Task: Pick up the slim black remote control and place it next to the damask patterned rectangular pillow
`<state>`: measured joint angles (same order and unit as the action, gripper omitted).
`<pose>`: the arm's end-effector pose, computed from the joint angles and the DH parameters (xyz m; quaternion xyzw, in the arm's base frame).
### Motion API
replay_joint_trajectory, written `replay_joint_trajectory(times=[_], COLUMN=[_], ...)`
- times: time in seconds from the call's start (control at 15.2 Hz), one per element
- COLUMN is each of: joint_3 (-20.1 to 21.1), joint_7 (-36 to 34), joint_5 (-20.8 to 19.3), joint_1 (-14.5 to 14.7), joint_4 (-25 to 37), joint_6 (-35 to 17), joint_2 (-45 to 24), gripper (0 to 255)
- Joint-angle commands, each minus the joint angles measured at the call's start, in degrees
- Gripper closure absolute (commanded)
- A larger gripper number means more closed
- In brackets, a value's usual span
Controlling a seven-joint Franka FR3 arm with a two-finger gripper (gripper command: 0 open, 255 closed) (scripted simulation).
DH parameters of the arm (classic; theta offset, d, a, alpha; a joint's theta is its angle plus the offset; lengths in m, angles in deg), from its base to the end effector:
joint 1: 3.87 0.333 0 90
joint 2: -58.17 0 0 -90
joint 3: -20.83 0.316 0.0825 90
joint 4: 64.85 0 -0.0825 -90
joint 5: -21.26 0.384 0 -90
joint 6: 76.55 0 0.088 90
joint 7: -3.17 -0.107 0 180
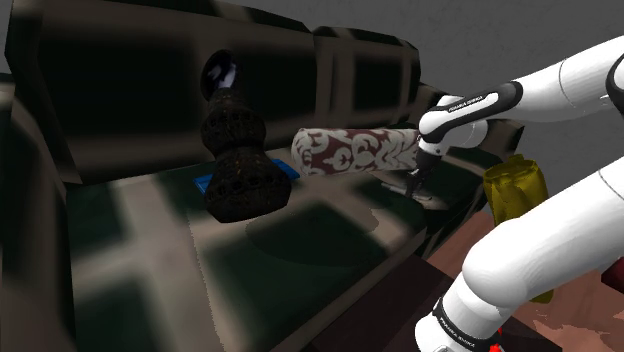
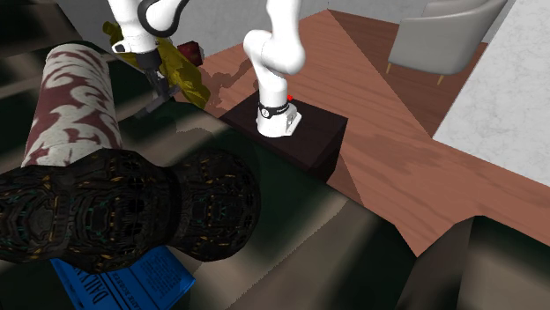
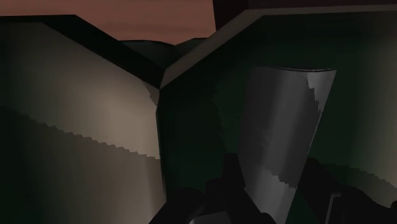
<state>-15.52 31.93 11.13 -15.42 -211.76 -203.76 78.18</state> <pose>0.2809 -0.3091 0.3591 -0.9948 0.0939 -0.0016 0.0405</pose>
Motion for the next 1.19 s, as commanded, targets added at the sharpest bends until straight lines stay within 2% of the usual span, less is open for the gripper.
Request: replay_joint_trajectory(times=[0.0, 0.59, 0.66, 0.99, 1.12], joint_3=[-0.50, -0.71, -0.71, -0.71, 0.43], joint_7=[0.40, 0.59, 0.59, 0.59, -0.28], joint_5=[0.33, 0.49, 0.50, 0.50, -0.37], joint_1=[0.26, 0.38, 0.38, 0.38, -0.27], joint_4=[-0.93, -1.18, -1.18, -1.18, 0.94], joint_6=[-1.96, -2.64, -2.64, -2.64, 1.99], joint_2=[-1.10, -1.56, -1.56, -1.57, 1.15], gripper=[255, 255, 0, 0, 0])
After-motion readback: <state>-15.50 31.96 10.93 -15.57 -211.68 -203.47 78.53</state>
